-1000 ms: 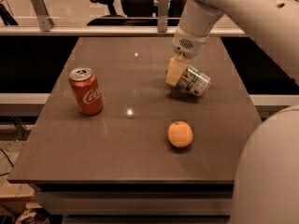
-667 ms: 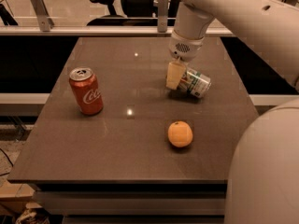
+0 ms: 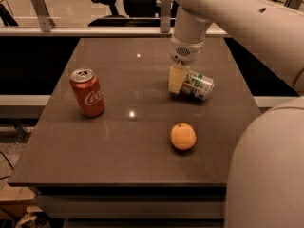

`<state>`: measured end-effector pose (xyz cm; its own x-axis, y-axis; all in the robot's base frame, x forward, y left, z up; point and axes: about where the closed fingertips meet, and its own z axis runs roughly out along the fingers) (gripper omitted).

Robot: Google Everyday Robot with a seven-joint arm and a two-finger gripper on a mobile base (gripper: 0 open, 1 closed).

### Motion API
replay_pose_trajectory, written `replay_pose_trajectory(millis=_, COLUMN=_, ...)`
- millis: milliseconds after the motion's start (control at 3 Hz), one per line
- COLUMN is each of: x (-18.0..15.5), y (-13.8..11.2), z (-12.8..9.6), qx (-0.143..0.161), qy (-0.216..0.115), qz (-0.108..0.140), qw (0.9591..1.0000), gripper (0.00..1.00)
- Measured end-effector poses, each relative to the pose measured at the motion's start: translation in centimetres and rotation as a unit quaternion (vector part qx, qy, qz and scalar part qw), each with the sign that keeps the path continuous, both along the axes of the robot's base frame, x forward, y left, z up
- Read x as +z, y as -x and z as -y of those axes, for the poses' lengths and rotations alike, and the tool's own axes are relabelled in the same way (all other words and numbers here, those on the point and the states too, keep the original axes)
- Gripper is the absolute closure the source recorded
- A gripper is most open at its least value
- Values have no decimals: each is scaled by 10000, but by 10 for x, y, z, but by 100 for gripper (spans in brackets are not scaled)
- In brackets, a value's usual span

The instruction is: Knock 7up can over

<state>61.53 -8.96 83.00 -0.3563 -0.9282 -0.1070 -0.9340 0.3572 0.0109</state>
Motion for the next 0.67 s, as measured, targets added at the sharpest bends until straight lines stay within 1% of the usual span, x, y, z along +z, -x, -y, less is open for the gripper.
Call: replay_pose_trajectory(millis=667, x=-3, y=-3, z=-2, qx=3, qy=-16, qz=27, qw=10000, gripper=35)
